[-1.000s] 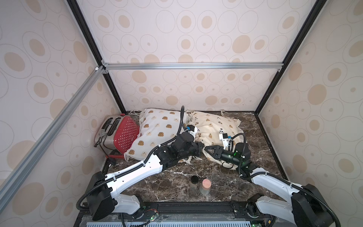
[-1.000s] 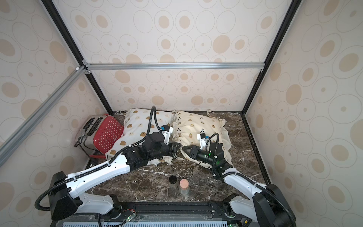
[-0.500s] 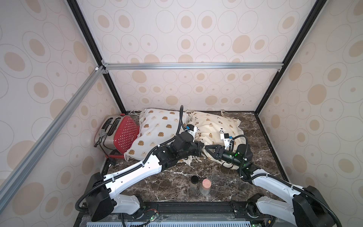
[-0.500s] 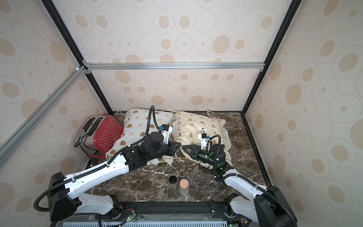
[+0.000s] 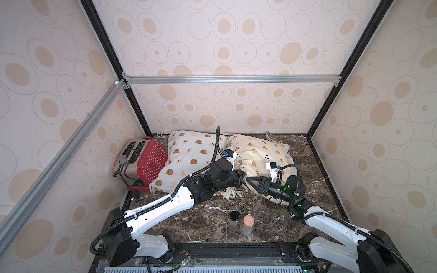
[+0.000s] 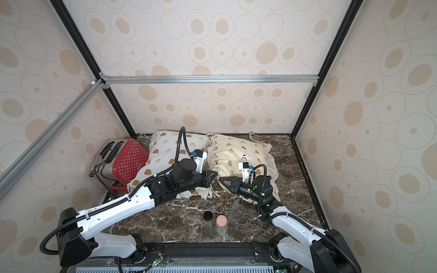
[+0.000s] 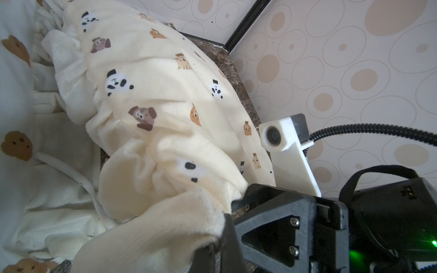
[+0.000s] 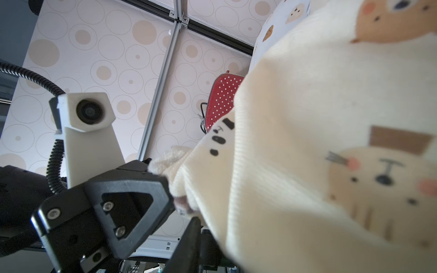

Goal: Zip up pillowcases
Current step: Zip the zipper on the pillowcase.

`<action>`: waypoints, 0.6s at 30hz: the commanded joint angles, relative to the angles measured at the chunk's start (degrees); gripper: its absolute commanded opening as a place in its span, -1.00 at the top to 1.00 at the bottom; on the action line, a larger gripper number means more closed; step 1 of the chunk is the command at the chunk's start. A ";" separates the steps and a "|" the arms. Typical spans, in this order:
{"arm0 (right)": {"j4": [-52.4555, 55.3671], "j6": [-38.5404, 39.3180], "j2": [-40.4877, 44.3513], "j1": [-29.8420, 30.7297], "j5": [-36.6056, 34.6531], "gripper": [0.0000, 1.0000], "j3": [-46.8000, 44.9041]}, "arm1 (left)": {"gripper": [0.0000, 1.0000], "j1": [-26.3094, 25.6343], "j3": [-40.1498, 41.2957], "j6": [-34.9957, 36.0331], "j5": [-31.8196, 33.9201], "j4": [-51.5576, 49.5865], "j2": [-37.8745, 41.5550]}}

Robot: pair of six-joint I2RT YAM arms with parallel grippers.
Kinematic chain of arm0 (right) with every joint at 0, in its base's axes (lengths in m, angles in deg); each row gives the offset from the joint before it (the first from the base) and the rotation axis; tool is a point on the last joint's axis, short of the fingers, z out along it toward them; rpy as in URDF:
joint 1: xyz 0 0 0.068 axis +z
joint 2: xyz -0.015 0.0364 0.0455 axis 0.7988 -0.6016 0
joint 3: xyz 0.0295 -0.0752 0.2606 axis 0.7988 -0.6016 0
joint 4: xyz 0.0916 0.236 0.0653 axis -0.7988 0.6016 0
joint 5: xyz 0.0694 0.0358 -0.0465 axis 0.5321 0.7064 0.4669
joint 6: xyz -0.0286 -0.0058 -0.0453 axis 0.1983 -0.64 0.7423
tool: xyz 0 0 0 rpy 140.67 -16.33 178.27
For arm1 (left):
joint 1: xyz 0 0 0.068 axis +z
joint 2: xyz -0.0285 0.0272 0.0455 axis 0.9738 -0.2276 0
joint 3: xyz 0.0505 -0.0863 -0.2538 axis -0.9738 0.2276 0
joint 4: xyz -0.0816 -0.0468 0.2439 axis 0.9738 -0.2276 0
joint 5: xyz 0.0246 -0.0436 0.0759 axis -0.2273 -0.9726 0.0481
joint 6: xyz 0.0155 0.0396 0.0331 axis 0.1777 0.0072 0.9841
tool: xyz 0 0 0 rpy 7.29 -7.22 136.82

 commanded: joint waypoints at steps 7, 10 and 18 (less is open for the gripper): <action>2.55 1.89 -0.52 0.49 -1.36 0.59 0.12 | 1.00 -0.34 -1.93 0.21 -0.44 1.74 1.63; 1.52 1.59 -1.51 0.53 -0.83 0.66 0.93 | 1.00 -0.36 -1.99 0.29 -0.62 1.74 1.58; 1.89 2.07 -3.62 0.65 -0.36 0.80 2.56 | 1.00 -0.34 -1.74 0.21 -0.63 2.23 1.54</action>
